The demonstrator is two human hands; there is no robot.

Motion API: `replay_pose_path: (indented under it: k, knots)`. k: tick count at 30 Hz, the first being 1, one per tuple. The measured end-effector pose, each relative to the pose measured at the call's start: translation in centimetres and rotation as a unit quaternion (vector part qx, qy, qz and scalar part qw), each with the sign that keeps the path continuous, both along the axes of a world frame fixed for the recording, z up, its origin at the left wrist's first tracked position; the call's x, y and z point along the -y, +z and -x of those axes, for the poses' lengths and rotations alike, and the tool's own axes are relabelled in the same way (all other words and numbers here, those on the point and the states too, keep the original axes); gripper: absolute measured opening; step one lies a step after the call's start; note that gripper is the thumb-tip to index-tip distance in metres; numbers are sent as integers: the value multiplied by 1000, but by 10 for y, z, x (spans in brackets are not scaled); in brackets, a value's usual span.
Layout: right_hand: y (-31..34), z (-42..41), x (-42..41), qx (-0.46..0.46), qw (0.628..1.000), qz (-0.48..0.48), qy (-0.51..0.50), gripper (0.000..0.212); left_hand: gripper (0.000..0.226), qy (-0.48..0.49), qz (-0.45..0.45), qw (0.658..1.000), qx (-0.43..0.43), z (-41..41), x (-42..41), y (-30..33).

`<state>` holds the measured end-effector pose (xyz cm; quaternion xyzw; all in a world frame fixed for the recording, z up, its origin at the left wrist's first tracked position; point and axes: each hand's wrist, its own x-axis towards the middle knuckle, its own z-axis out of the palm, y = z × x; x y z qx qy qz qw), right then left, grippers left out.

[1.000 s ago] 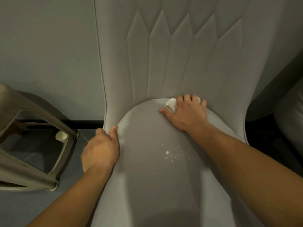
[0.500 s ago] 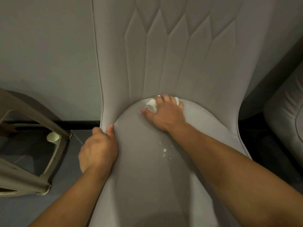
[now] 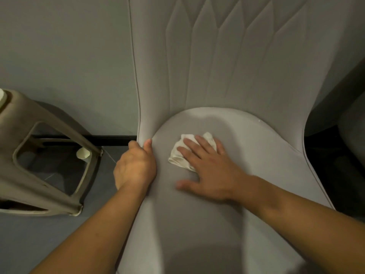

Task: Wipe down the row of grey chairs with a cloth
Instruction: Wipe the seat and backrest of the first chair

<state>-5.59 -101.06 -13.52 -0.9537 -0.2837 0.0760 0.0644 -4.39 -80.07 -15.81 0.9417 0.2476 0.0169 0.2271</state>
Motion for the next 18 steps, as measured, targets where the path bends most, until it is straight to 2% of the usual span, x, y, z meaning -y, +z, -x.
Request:
replay_pose_path:
  k: [3,6,9,14,18]
  knots:
    - [0,58,16,21,999,13,22,101,48,-20,6,1000,-13,-2,-4,-1]
    - [-1,82,11,29,999,21,-16,101,46,-35,13,999,-8,-4,-4,-2]
    - [-1,42,-13,-25,997,2,-77,93,45,-39,45,998,-13,-6,-6,-1]
    - [-12,-68,-45,-19,992,16,-123,82,34,-64,101,993,-16,0,-16,-1]
    - [-16,-93,-50,-18,991,28,-126,81,39,-68,89,994,-21,1,-14,0]
